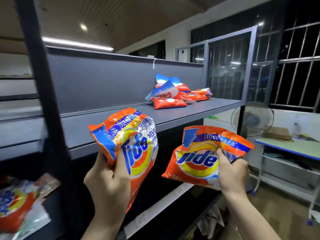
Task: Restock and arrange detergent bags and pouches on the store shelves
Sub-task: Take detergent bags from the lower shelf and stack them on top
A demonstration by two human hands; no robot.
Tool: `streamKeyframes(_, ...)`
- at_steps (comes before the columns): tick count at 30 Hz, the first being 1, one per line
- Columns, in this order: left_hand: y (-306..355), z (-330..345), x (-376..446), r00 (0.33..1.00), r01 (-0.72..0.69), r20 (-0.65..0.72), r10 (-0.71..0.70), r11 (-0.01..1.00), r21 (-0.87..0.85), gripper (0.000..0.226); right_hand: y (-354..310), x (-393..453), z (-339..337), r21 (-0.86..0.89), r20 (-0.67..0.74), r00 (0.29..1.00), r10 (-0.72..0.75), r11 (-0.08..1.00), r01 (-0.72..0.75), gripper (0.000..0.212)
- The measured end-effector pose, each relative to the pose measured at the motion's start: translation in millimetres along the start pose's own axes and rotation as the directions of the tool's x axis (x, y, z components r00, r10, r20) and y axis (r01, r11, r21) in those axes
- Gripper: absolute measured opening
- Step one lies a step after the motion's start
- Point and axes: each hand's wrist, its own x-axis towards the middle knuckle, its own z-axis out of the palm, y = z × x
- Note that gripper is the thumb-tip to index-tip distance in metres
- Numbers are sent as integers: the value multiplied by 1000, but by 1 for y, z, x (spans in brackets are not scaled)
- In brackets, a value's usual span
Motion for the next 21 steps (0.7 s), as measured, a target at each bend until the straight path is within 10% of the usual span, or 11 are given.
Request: streamKeyframes(21, -15, 363, 41, 1000, -5, -15, 5, 1000, -12, 26, 71, 313, -45, 26, -107, 990, -94, 995, 97, 41)
